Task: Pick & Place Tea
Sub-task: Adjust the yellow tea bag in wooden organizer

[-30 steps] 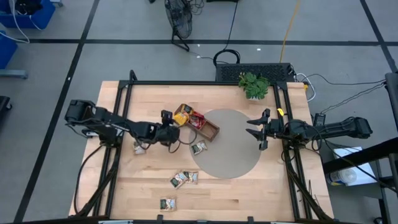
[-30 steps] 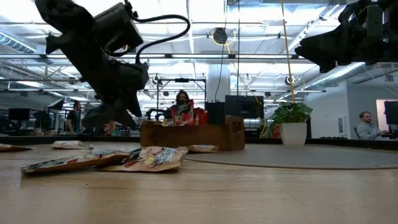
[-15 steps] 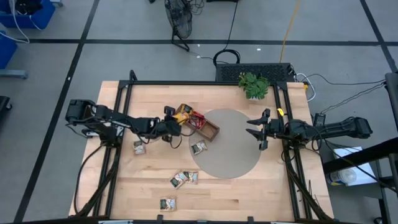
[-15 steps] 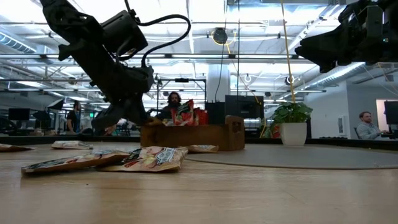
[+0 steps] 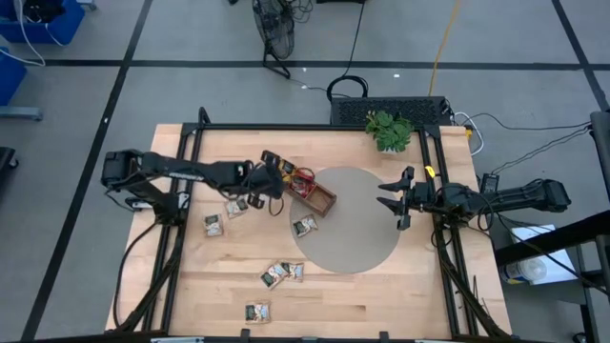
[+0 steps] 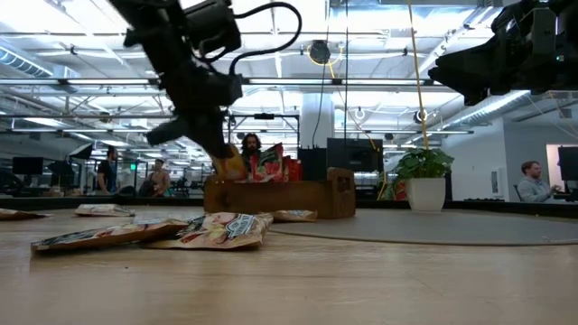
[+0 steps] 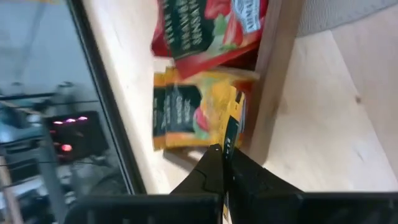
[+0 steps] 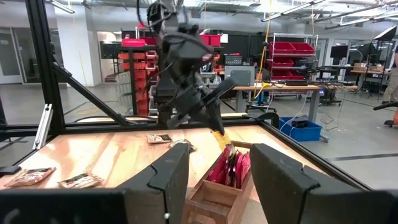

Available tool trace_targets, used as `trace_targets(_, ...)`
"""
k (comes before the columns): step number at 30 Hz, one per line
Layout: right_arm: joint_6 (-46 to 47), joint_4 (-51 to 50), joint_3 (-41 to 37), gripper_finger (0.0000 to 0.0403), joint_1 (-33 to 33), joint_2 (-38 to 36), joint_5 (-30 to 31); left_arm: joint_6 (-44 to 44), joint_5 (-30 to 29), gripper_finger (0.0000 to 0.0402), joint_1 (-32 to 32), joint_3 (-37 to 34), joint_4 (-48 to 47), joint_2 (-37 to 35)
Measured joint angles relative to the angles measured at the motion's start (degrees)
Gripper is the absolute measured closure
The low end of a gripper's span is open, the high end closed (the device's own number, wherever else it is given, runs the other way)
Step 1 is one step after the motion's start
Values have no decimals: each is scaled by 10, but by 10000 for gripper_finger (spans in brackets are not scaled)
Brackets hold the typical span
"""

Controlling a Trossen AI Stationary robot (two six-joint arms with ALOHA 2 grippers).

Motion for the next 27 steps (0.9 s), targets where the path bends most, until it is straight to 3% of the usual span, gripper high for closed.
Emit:
trace_targets(4,0,0,0,248,0,0,0,12,66,398,36,58,-91,0)
trace_targets(9,0,0,0,248,0,0,0,49,179,399,82,93,-117,2)
trace_targets(17,0,0,0,248,0,0,0,65,186,400,124,98,-132,61)
trace_targets(27,0,0,0,248,0,0,0,63,184,398,121,98,-142,98)
